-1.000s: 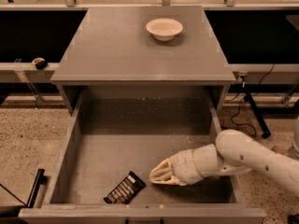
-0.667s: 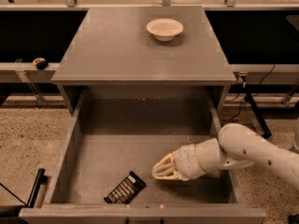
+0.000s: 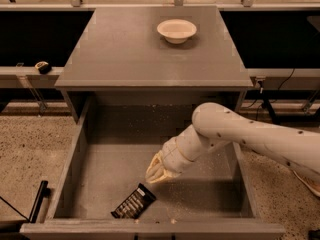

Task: Pick rxbar chocolate from top drawer and place on counter

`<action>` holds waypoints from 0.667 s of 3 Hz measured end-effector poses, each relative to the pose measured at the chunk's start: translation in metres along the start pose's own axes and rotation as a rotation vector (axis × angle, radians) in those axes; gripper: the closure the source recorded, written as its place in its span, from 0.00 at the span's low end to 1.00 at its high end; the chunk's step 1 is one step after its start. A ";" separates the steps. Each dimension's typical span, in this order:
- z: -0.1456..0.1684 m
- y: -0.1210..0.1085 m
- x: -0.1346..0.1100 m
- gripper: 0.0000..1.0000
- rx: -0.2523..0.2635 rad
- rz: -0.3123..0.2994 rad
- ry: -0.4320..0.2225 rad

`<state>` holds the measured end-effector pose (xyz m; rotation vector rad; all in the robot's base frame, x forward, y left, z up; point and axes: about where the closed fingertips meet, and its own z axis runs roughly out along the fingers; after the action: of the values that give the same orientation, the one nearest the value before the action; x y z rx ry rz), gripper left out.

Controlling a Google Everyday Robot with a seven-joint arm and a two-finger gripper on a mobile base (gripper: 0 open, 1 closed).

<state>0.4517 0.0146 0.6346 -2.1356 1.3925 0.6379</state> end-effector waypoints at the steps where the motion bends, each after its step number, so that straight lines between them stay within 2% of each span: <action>1: 0.011 -0.004 -0.020 0.81 -0.088 -0.084 0.045; 2: 0.022 0.002 -0.031 0.58 -0.148 -0.181 0.012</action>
Offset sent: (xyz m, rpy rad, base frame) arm -0.0284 0.0434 -0.0005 -0.0052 -0.0677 0.4095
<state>0.4358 0.0490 0.6370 -2.3526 1.1724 0.6758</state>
